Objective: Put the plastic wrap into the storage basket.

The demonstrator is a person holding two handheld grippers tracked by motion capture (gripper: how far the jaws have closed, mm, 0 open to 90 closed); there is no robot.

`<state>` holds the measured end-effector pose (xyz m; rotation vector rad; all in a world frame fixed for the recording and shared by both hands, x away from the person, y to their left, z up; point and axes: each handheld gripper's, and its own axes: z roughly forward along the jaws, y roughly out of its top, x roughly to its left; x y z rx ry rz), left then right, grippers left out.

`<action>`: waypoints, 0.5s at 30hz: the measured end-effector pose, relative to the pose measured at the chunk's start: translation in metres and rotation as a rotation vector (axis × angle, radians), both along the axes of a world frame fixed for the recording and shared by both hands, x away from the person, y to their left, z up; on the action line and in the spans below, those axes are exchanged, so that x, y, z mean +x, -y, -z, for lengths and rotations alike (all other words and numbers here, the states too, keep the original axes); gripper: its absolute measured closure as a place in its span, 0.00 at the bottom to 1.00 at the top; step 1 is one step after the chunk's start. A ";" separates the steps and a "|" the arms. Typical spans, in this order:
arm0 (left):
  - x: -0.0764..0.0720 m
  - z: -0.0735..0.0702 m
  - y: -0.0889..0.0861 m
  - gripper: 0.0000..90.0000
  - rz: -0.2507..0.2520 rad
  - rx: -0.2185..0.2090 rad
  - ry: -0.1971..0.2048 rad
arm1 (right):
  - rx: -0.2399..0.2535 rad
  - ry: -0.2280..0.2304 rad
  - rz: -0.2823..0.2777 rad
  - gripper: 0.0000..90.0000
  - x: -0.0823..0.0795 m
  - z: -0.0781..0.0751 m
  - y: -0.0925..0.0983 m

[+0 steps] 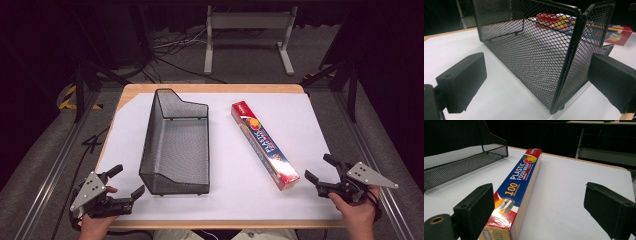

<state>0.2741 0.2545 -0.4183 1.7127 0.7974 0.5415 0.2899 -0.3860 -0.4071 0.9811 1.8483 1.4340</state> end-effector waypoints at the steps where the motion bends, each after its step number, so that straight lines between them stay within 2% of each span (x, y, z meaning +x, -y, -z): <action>1: 0.000 0.000 0.001 0.04 0.003 0.008 0.006 | 0.001 0.004 -0.001 0.11 0.000 -0.001 0.000; 5: -0.001 0.000 0.002 0.03 0.008 0.012 0.008 | -0.005 0.047 -0.009 0.08 0.001 -0.002 0.001; 10: -0.001 0.000 0.001 0.03 0.008 -0.003 0.000 | -0.001 0.052 -0.022 0.07 0.001 -0.006 -0.004; 11: 0.000 0.000 0.001 0.03 0.012 0.005 0.005 | -0.001 0.055 -0.025 0.06 0.002 -0.007 -0.004; 15: -0.002 0.000 0.002 0.03 0.014 0.008 0.005 | 0.027 0.070 -0.031 0.06 0.004 -0.013 -0.006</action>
